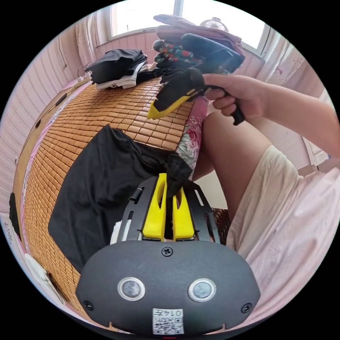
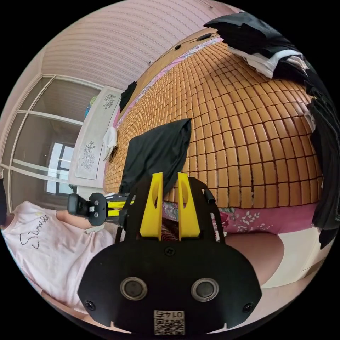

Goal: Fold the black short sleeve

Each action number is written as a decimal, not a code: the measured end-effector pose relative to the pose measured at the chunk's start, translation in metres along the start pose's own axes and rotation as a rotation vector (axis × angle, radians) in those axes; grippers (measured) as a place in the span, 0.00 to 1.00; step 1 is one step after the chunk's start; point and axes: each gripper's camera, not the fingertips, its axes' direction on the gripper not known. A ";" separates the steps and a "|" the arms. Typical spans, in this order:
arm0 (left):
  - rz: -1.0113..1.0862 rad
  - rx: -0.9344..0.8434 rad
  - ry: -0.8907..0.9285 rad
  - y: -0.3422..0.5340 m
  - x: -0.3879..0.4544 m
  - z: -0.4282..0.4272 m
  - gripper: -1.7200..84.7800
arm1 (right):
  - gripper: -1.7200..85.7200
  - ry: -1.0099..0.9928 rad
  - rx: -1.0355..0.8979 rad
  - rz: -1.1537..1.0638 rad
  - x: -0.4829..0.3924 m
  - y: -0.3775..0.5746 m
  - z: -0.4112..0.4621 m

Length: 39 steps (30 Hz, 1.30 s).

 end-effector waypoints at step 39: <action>-1.027 0.195 -0.024 0.223 -0.200 -0.091 0.02 | 0.05 0.347 -0.289 -0.153 -0.226 -0.185 0.166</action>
